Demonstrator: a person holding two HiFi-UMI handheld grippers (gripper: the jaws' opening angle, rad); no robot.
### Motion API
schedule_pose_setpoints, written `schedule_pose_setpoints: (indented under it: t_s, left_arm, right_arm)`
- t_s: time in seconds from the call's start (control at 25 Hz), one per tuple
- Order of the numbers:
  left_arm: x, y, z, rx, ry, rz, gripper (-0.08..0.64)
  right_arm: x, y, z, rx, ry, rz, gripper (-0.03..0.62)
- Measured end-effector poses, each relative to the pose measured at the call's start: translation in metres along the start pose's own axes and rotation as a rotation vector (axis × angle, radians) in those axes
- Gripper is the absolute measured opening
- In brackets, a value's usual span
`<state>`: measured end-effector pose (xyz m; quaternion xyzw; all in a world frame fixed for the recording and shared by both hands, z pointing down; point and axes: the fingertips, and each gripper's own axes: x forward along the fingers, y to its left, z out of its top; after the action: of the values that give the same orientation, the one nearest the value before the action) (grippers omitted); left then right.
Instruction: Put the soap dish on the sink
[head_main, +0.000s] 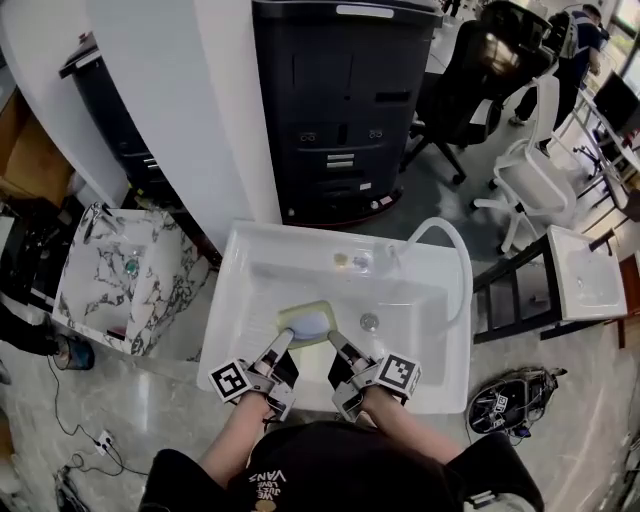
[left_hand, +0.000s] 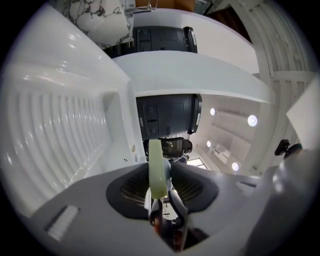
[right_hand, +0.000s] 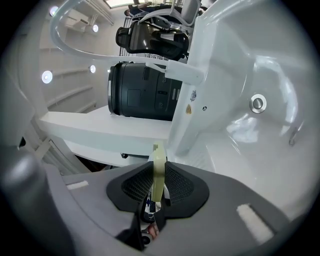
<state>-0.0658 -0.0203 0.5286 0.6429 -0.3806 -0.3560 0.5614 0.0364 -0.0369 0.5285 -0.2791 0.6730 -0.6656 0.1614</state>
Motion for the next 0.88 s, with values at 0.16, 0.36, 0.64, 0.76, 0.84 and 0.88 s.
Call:
schedule_pose_setpoints:
  t_s: [0.16,0.36,0.64,0.76,0.84,0.88]
  left_arm:
    - [0.014,0.006,0.02,0.01,0.053,-0.002,0.141]
    - [0.026,0.019,0.05,0.004,0.093,0.002,0.141]
    - [0.042,0.044,0.08,-0.003,0.132,0.003,0.143]
    - [0.054,0.053,0.088,-0.008,0.156,0.012,0.143]
    - [0.062,0.057,0.092,-0.01,0.176,0.016,0.141]
    - [0.066,0.059,0.095,-0.01,0.183,0.017,0.141]
  right_arm:
    - [0.019,-0.002,0.006,0.008,-0.057,-0.006,0.069]
    - [0.049,-0.004,0.01,0.009,-0.123,-0.004,0.069]
    - [0.081,-0.019,0.015,0.013,-0.173,-0.034,0.069]
    - [0.087,-0.026,0.021,0.018,-0.199,-0.056,0.069]
    - [0.094,-0.027,0.026,0.027,-0.215,-0.04,0.069]
    - [0.096,-0.028,0.028,0.03,-0.224,-0.037,0.069]
